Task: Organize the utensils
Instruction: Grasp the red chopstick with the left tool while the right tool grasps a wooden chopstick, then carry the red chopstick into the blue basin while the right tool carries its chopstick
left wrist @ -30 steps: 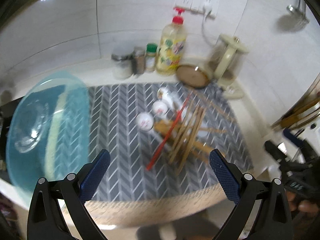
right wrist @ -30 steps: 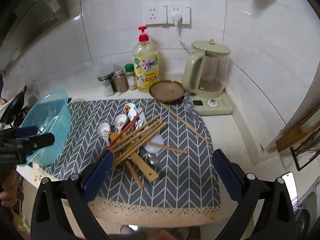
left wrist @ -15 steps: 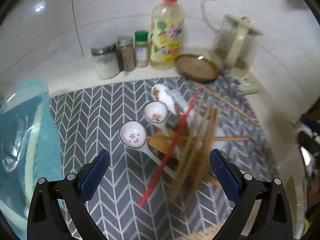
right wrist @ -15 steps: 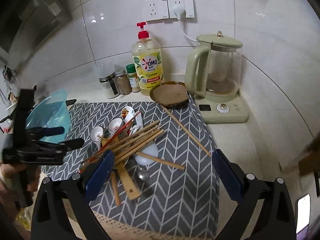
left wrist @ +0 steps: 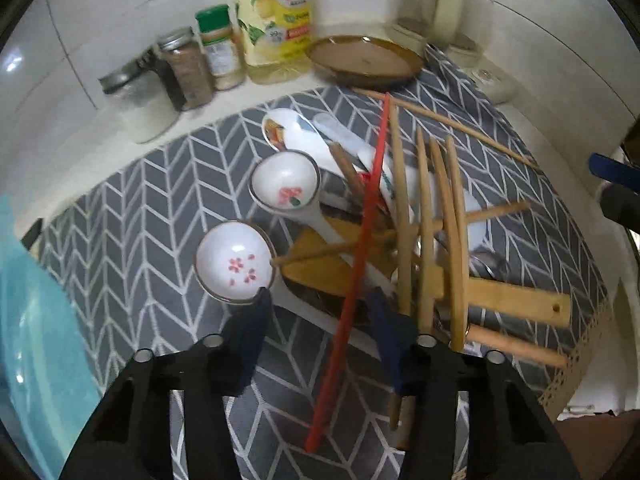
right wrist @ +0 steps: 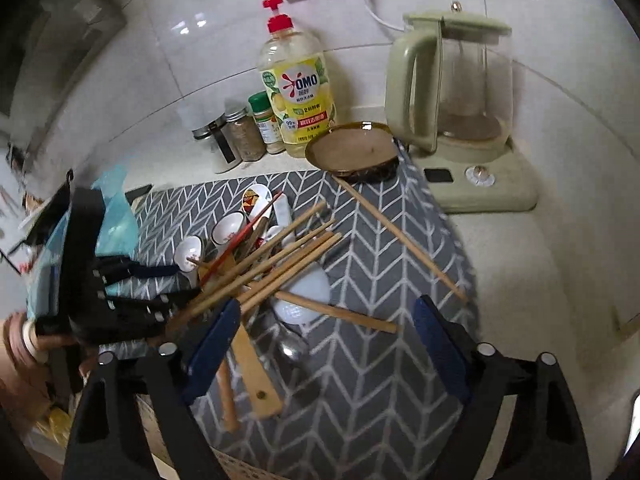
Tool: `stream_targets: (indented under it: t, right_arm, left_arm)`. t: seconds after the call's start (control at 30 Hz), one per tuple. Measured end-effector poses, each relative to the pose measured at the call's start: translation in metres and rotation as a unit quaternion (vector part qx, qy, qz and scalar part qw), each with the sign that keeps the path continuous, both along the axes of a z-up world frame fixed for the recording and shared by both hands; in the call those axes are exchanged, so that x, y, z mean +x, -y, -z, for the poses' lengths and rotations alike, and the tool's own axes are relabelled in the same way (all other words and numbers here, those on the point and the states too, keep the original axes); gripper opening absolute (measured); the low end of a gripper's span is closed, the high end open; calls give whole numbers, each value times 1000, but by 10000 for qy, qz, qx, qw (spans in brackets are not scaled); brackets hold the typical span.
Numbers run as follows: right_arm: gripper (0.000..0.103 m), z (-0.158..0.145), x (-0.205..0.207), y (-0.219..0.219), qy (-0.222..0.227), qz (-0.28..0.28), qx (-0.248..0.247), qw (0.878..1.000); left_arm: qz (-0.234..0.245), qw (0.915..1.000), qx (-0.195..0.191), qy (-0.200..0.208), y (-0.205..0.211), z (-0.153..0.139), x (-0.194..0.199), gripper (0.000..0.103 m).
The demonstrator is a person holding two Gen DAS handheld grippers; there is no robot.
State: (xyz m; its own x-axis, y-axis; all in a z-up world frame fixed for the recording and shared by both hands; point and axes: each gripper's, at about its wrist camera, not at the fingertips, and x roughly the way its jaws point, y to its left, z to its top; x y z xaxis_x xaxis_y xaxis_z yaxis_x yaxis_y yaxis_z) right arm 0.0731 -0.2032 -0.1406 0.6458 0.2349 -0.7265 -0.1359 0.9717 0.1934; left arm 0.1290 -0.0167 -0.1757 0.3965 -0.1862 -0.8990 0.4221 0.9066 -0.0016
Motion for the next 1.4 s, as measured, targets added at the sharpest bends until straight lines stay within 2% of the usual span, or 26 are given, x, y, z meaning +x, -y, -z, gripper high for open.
stream_targets:
  t: [0.03, 0.07, 0.13, 0.2, 0.23, 0.3, 0.4, 0.53, 0.6, 0.77, 0.87, 0.97, 1.0, 1.07, 1.2, 1.4]
  right_arm:
    - [77, 1, 1, -2, -33, 8, 33, 10000]
    - [75, 4, 3, -7, -91, 23, 47, 9999]
    - [71, 11, 5, -14, -210, 73, 83, 9997]
    - [58, 18, 8, -18, -341, 133, 134, 9992]
    - [54, 22, 10, -19, -401, 155, 152, 9990]
    - [42, 30, 13, -19, -536, 213, 189, 9982]
    - [42, 42, 23, -19, -924, 134, 629, 9936]
    - [42, 48, 33, -32, -1089, -80, 1164, 9872]
    - [33, 54, 42, -36, -1183, -22, 1325, 9841]
    - [29, 73, 54, -33, -1558, 242, 1859, 9698]
    - [29, 78, 57, -31, -1579, 365, 2135, 9634]
    - [28, 80, 63, -35, -1607, 422, 2151, 9624]
    - [21, 81, 66, -40, -1618, 432, 2064, 9640]
    - [17, 81, 70, -46, -1554, 396, 1983, 9669]
    - [8, 80, 67, -42, -1472, 478, 2145, 9644]
    - [8, 62, 47, -17, -1152, 900, 2318, 9617]
  left_arm:
    - [15, 9998, -111, -136, -3, 4, 3, 36]
    - [-22, 9997, -129, -228, -4, 8, 5, 33]
    - [-55, 9999, -53, -133, -4, 11, 1, 30]
    - [0, 9999, -77, -135, -3, 9, -2, 17]
    - [-22, 9998, -71, -162, -4, 7, -2, 7]
    - [-156, 9991, -304, -235, -9, 2, -3, 7]
    - [-277, 9986, -418, -183, -16, -8, -7, 7]
    - [-326, 9981, -525, -71, -25, -28, -15, 7]
    - [-355, 9978, -564, -23, -26, -35, -14, 7]
    - [-411, 9969, -663, 117, -33, -53, -19, 7]
    - [-423, 9964, -719, 149, -37, -60, -23, 7]
    - [-447, 9958, -789, 152, -40, -64, -27, 7]
    - [-458, 9956, -806, 150, -41, -65, -29, 7]
    - [-459, 9955, -807, 169, -42, -67, -31, 7]
    - [-495, 9944, -912, 175, -47, -74, -35, 7]
    - [-621, 9909, -1155, 304, -63, -95, -39, 7]
